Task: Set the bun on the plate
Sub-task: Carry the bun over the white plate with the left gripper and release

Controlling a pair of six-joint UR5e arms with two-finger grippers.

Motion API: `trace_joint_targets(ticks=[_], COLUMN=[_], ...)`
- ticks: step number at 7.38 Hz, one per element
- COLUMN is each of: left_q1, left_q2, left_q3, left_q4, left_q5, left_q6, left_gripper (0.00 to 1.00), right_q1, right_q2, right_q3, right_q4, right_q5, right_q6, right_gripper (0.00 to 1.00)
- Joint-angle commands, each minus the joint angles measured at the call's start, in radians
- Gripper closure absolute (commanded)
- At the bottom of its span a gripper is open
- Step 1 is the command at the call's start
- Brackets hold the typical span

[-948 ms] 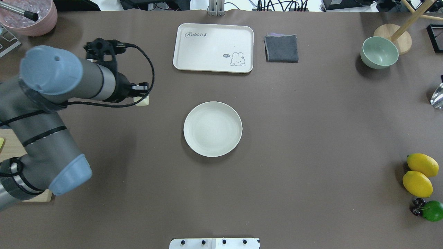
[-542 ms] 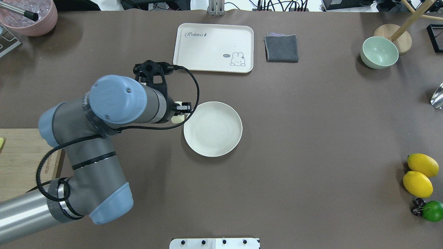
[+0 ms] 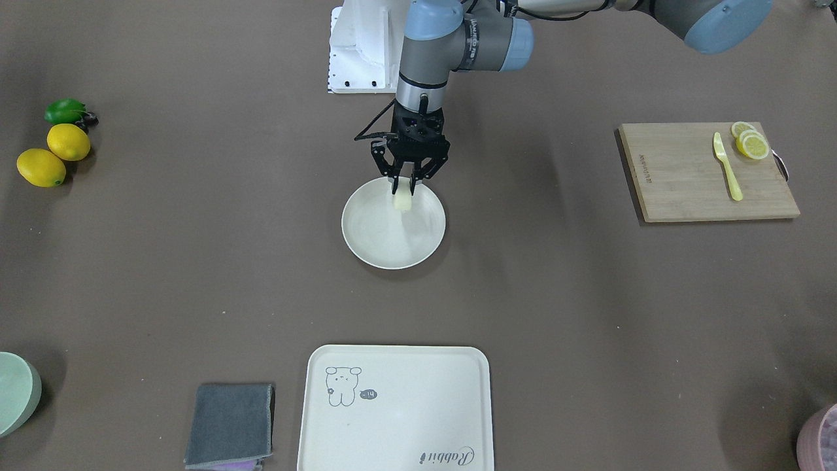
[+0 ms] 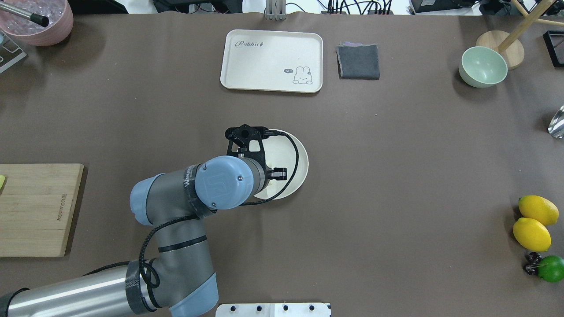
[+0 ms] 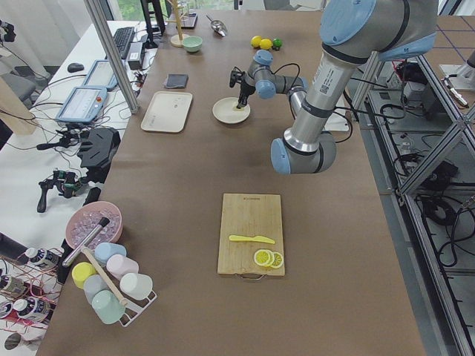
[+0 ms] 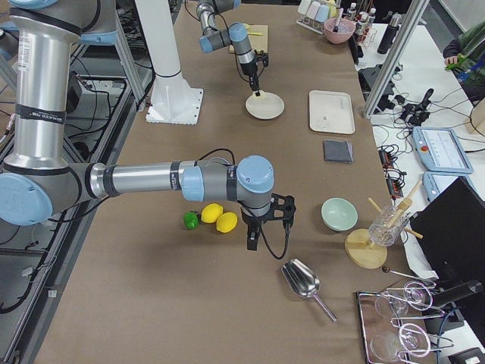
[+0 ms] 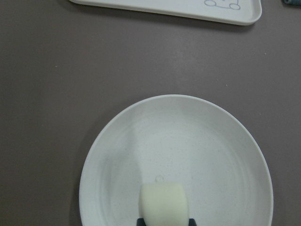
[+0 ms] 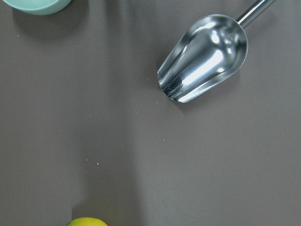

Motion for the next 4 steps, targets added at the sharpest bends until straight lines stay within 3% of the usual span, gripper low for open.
trace_joint_targets(ticks=[1,3,4], left_q1=[0.019,0.019,0.019], left_q2=[-0.012,-0.018,-0.018], left_q3=[0.052,0.075,0.077], left_q4=[-0.041,-0.043,-0.043], left_q5=[0.025,0.042,0.047], left_q6=[-0.003,0.001,0.001], left_gripper=[0.64,0.61,0.24], right_q1=[0.001,0.001,0.001], right_q2=[0.005,0.002,0.007], right_q3=[0.003,0.012,0.011], right_q4=[0.000,0.002,0.000], right_q5=[0.002,0.012,0.010], right_q6=[0.001,0.004,0.007], right_gripper=[0.00,0.00,0.00])
